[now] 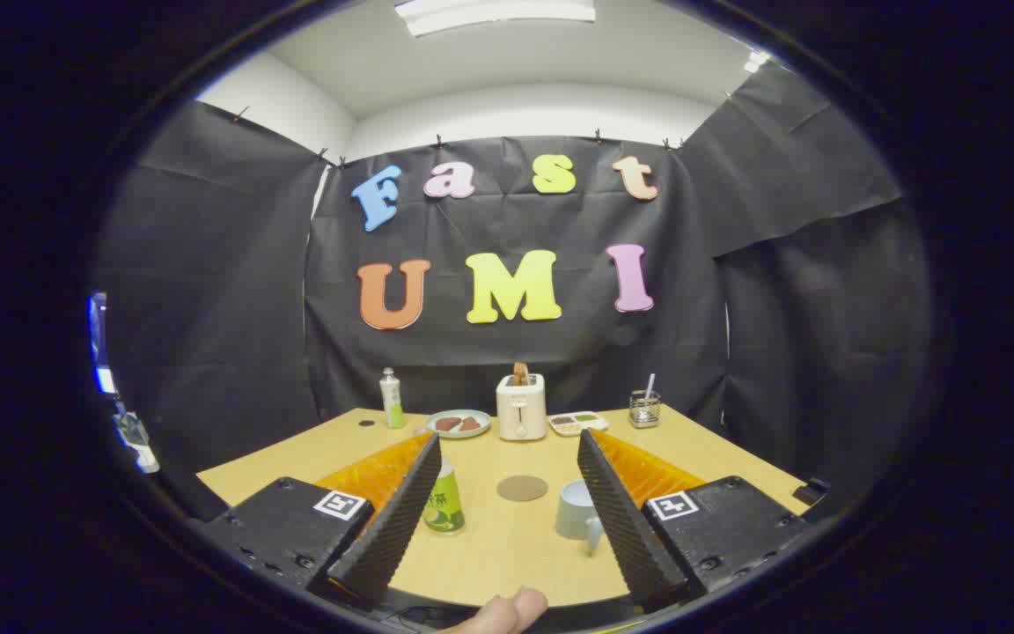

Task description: Take the bottle from table, then pour the juice into the cup, finally place the bottle on the coaster

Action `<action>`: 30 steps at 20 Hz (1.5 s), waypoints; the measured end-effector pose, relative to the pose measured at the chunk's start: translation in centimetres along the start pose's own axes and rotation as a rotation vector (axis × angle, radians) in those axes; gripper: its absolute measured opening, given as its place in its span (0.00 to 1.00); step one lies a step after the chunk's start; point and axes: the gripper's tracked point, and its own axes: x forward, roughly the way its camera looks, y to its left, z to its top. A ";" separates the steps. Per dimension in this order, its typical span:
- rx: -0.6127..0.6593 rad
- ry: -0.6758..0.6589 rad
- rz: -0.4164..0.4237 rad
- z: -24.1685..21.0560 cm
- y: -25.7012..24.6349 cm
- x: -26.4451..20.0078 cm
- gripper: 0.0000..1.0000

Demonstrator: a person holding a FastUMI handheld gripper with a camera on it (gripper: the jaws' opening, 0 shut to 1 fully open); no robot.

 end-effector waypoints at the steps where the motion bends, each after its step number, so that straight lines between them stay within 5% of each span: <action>1: 0.008 0.009 -0.003 -0.1 0.4 0.3 1.00; 19: -0.058 0.043 0.047 0.3 5.7 2.0 1.00; 30: -0.069 0.108 -0.018 -7.7 6.4 8.3 1.00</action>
